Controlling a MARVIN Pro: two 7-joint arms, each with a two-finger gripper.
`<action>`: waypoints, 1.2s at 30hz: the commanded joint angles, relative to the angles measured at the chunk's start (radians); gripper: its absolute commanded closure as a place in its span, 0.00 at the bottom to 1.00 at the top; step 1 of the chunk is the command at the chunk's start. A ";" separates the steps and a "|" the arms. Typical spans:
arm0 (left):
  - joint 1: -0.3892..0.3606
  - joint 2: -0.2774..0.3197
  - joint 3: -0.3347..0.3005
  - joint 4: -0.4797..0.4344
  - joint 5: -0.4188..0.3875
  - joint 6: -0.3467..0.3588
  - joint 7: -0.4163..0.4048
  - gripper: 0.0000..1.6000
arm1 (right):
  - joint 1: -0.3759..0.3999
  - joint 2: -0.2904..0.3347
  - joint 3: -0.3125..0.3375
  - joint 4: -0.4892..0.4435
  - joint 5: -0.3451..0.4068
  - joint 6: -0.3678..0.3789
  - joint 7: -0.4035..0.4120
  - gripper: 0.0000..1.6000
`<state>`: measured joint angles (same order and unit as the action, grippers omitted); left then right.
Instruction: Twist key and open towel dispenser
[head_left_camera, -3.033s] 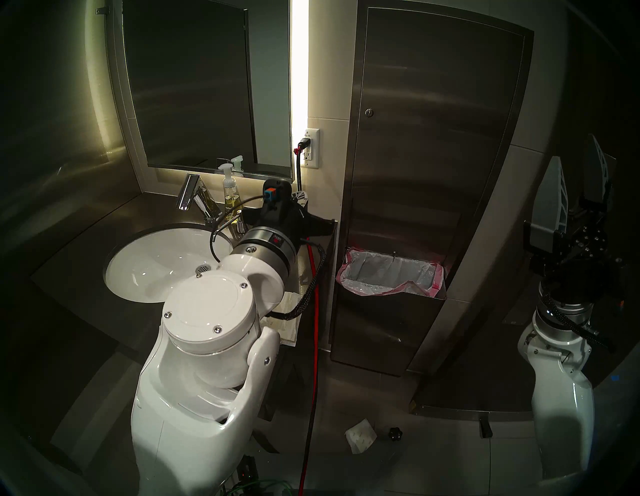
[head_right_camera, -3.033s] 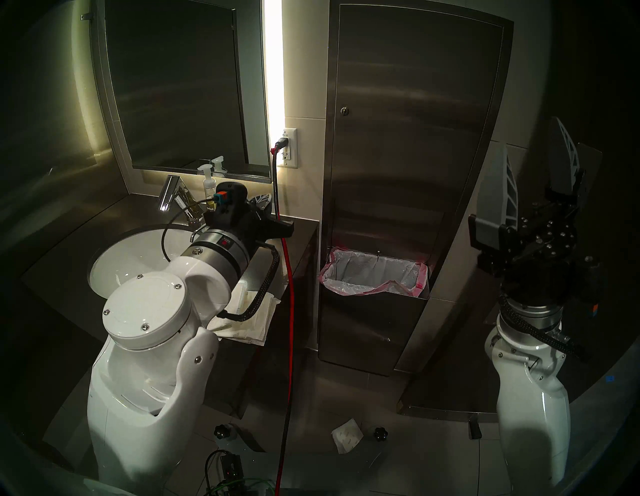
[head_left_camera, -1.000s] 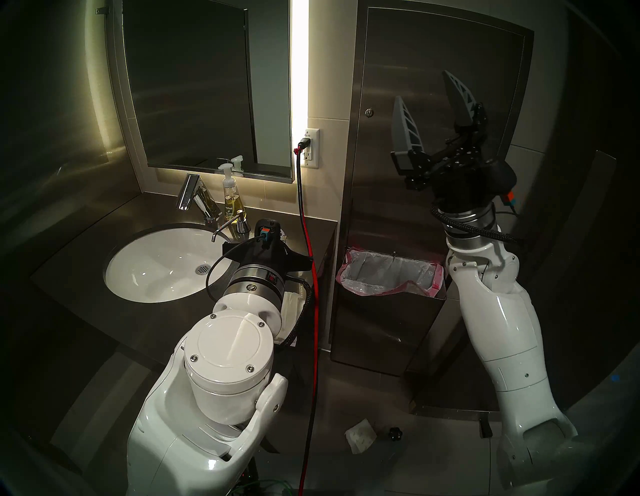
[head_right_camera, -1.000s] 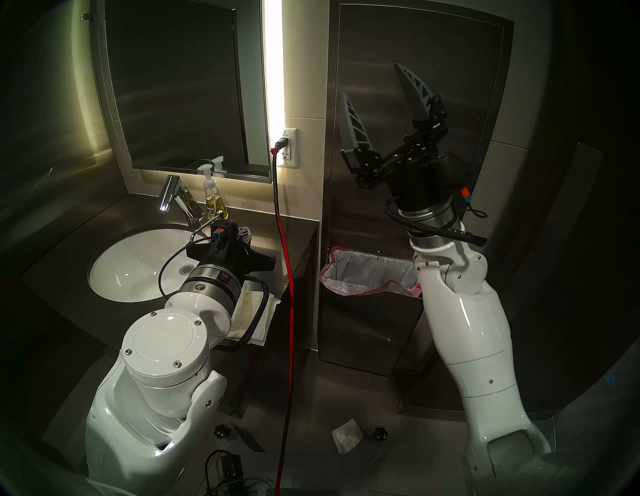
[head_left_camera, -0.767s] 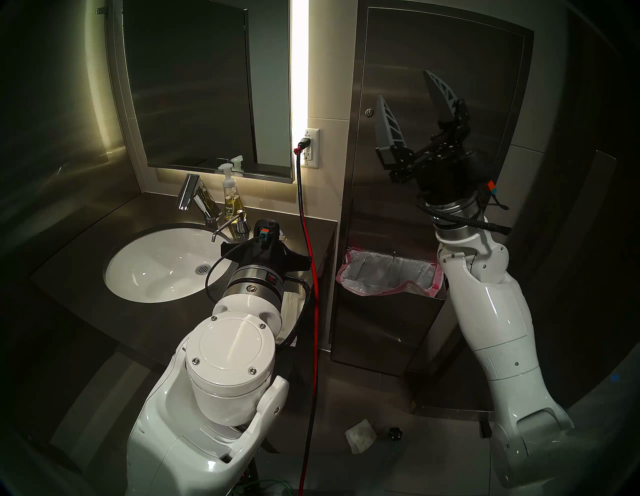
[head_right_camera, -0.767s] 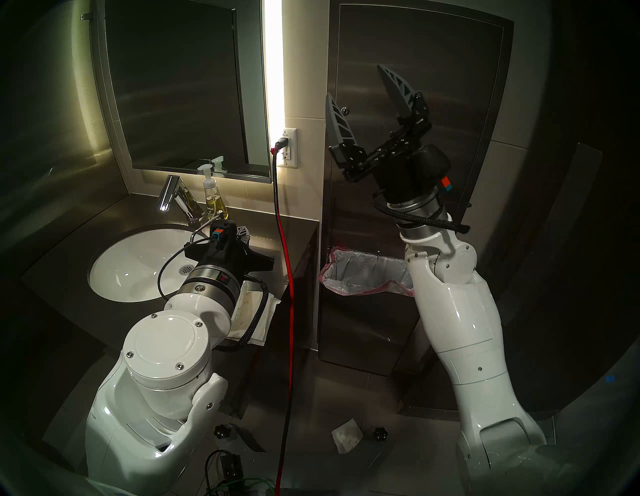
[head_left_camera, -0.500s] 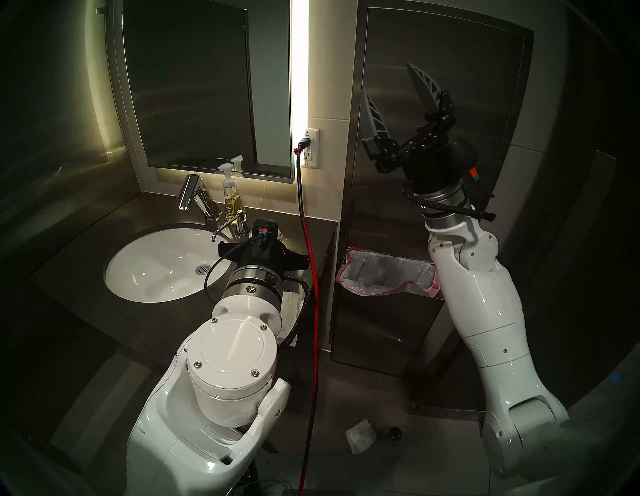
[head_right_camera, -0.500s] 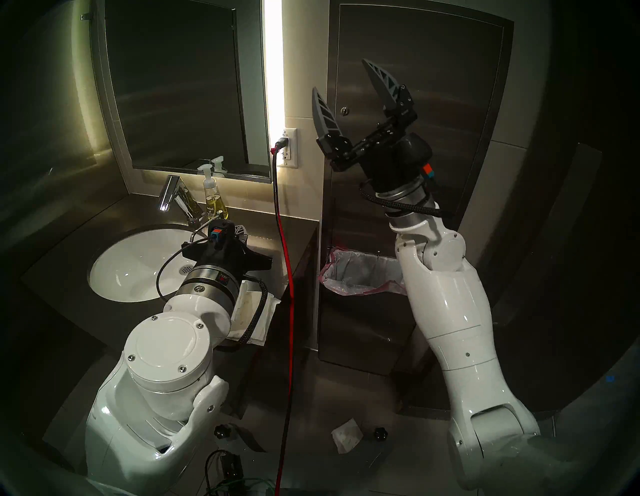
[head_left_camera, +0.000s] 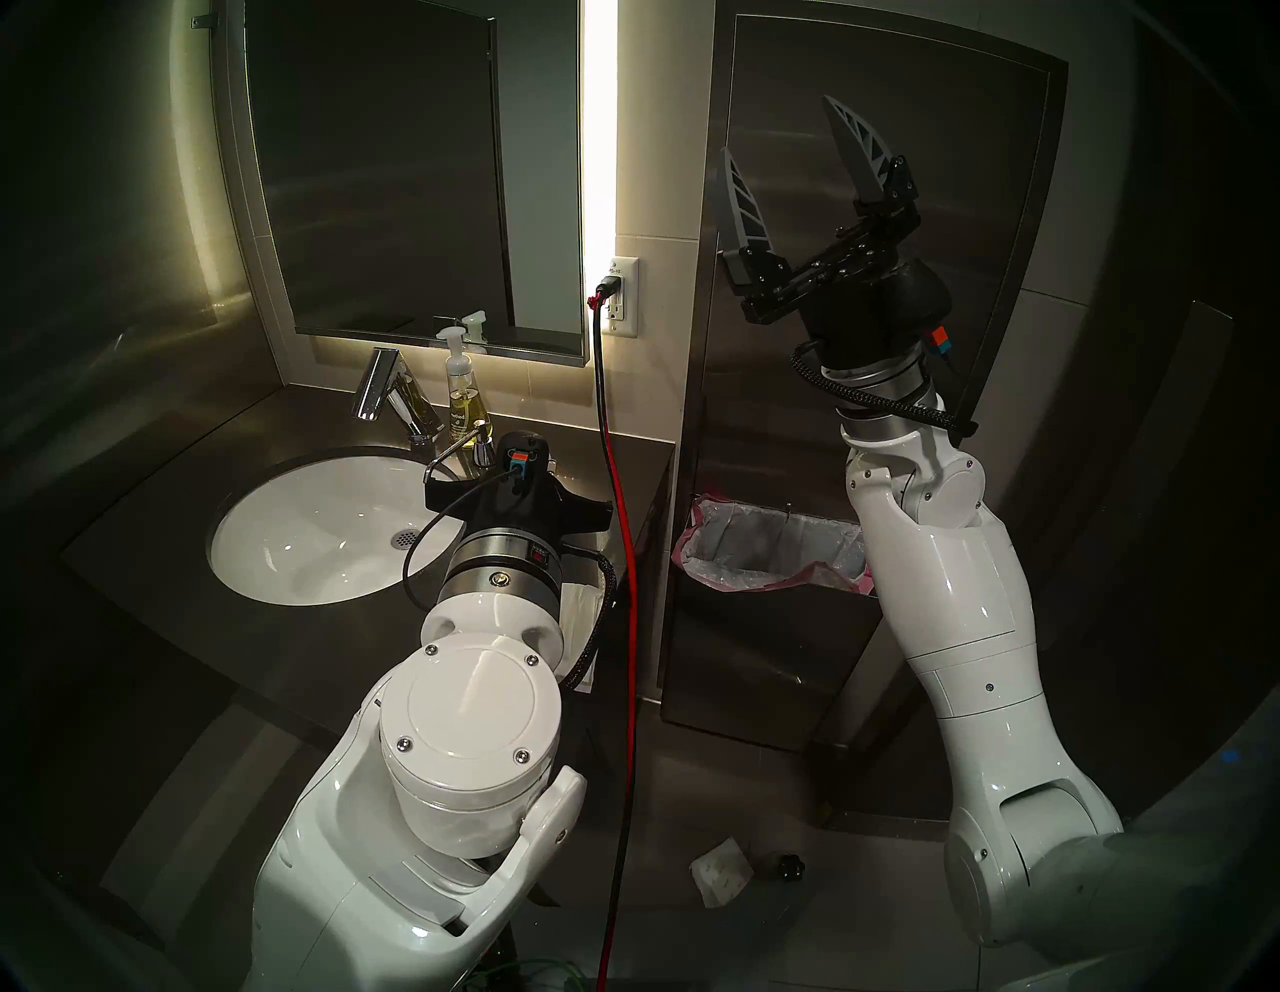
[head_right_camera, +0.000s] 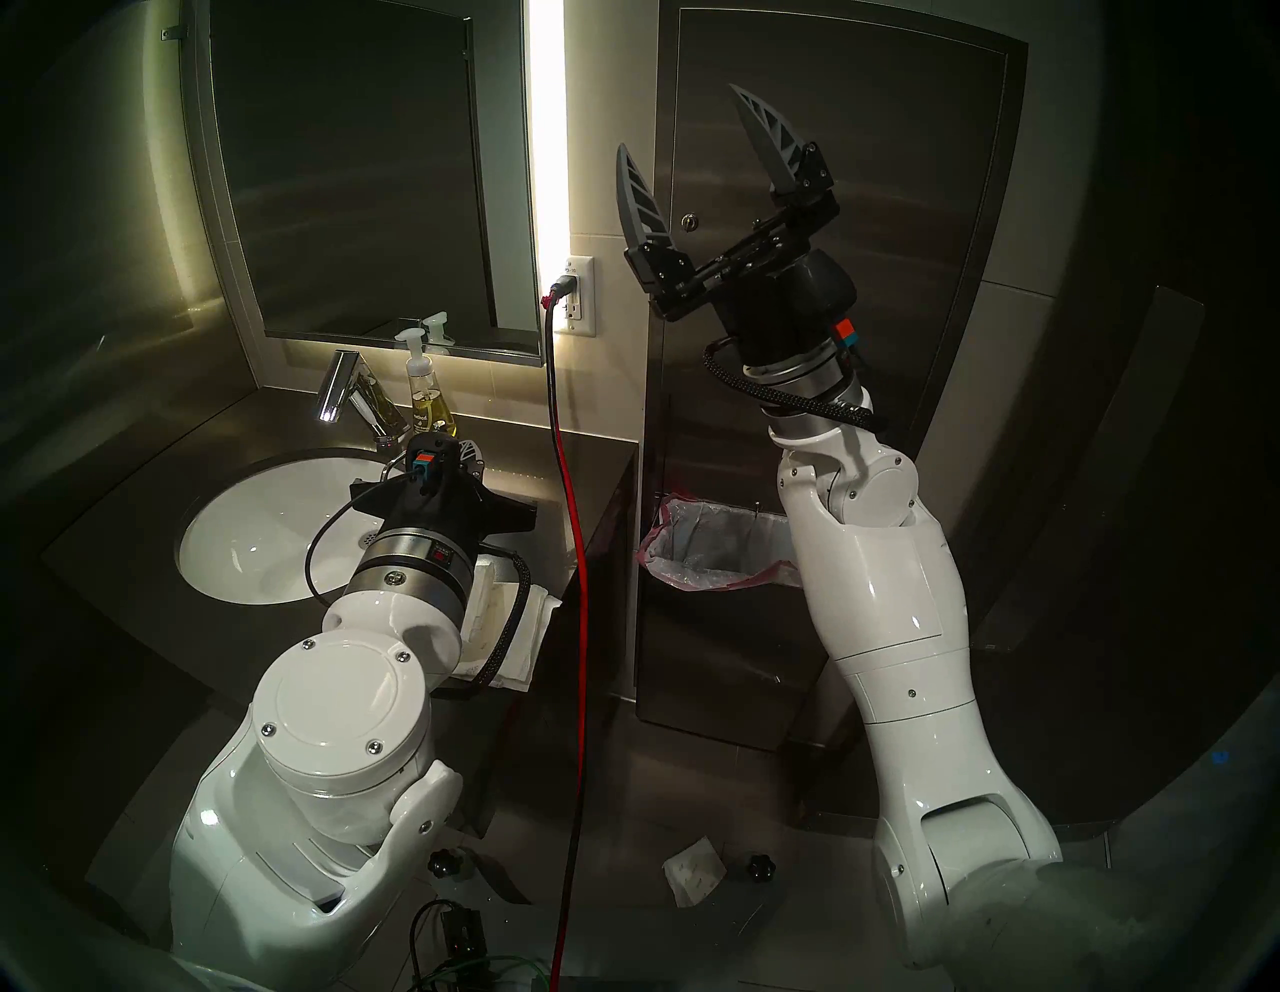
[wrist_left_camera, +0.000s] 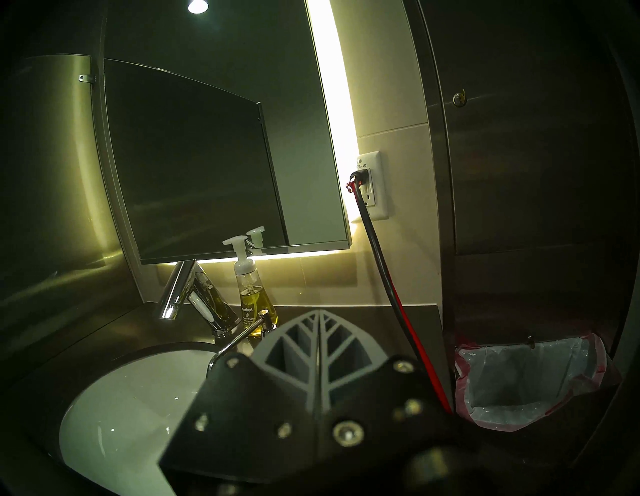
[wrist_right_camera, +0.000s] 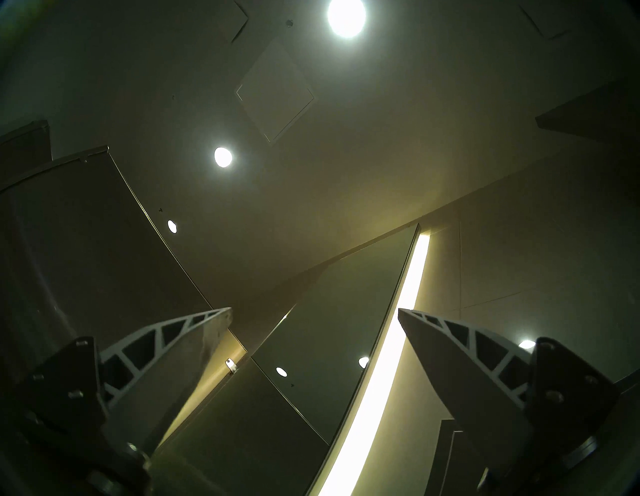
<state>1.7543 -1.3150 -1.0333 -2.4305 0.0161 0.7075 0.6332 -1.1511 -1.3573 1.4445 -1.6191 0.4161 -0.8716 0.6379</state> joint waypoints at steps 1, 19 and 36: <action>-0.018 0.008 0.004 -0.013 -0.006 -0.020 0.034 0.87 | 0.042 -0.021 0.019 0.039 -0.043 -0.009 -0.020 0.00; -0.034 0.036 0.031 -0.013 -0.033 -0.049 0.120 0.87 | 0.150 -0.096 0.021 0.158 -0.157 0.030 -0.078 0.00; -0.050 0.061 0.053 -0.013 -0.082 -0.076 0.198 0.87 | 0.194 -0.142 0.024 0.214 -0.279 0.076 -0.137 0.00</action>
<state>1.7213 -1.2583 -0.9791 -2.4311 -0.0615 0.6459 0.8090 -0.9961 -1.4793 1.4585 -1.3991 0.1779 -0.8087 0.5302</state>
